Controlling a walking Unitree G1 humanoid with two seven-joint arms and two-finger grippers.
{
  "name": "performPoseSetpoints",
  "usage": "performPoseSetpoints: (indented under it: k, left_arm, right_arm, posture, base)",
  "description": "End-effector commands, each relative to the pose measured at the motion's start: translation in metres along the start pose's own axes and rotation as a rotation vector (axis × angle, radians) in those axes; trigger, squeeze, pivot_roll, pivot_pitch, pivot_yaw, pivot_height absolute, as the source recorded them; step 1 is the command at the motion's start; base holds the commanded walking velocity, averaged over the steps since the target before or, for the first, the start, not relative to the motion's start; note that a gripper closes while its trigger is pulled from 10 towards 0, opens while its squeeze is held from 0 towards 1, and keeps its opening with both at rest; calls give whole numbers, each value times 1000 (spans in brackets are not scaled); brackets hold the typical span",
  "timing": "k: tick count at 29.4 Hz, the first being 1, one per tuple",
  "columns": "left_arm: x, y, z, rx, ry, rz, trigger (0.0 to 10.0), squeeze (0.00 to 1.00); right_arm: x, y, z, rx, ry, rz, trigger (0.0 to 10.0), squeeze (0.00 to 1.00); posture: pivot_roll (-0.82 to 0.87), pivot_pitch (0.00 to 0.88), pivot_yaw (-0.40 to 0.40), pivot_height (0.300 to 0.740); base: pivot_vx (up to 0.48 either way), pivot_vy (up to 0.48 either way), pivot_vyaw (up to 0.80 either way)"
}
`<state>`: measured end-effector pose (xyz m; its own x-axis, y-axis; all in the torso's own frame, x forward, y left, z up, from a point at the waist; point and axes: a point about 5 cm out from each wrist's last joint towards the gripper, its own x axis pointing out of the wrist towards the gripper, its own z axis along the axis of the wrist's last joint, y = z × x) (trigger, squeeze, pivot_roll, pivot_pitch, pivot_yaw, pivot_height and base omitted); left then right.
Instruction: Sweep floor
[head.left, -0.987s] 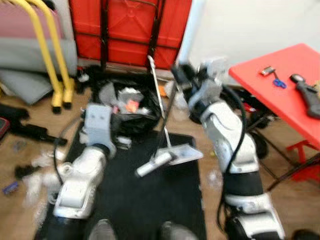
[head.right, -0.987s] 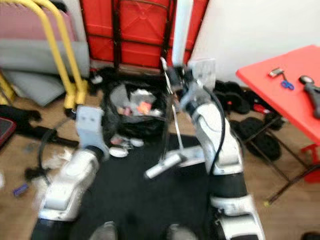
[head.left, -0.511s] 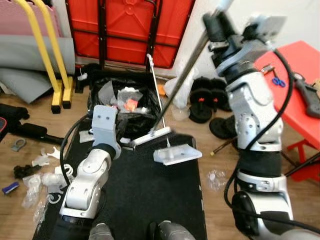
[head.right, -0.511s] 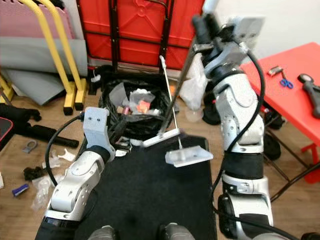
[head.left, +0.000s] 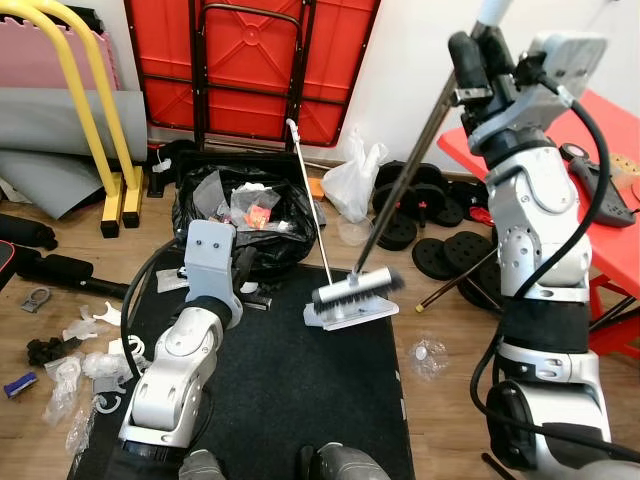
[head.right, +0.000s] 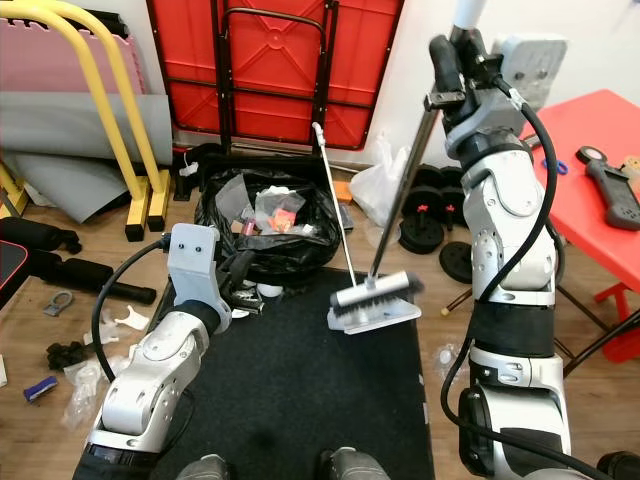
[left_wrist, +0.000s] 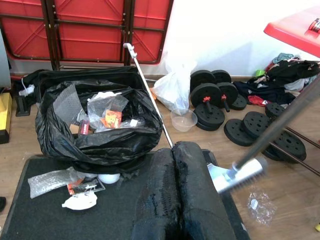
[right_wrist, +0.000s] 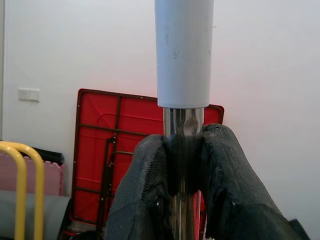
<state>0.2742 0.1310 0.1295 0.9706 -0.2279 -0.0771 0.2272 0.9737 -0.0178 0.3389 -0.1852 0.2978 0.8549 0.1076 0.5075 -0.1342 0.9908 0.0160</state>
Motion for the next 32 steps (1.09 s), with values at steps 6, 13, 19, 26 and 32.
performPoseSetpoints:
  k: [6, 13, 19, 26, 32]
  left_arm:
    - [-4, -6, 1, 11, -7, -43, 10000, 0]
    - [-6, -7, 1, 13, -4, -50, 10000, 0]
    - [-11, -5, 2, 17, 3, -55, 10000, 0]
    - [-17, -3, 3, 21, 13, -59, 10000, 0]
    - [-28, 0, 5, 29, 31, -67, 10000, 0]
  right_arm:
    - [1, -19, 15, -57, -86, -61, 10000, 0]
    - [2, -22, 17, -67, -103, -80, 10000, 0]
    - [2, -46, 15, -189, -130, -279, 10000, 0]
    - [1, -56, 17, -215, -148, -344, 10000, 0]
    - [-5, -66, 14, -228, -166, -418, 10000, 0]
  posture:
    - [-94, 113, -192, 740]
    - [-96, 123, -190, 740]
    - [-85, 156, -174, 740]
    - [-77, 181, -158, 740]
    - [-57, 223, -138, 740]
  base:
    - [0, 0, 0]
    - [0, 0, 0]
    - [0, 0, 0]
    - [0, 0, 0]
    - [0, 0, 0]
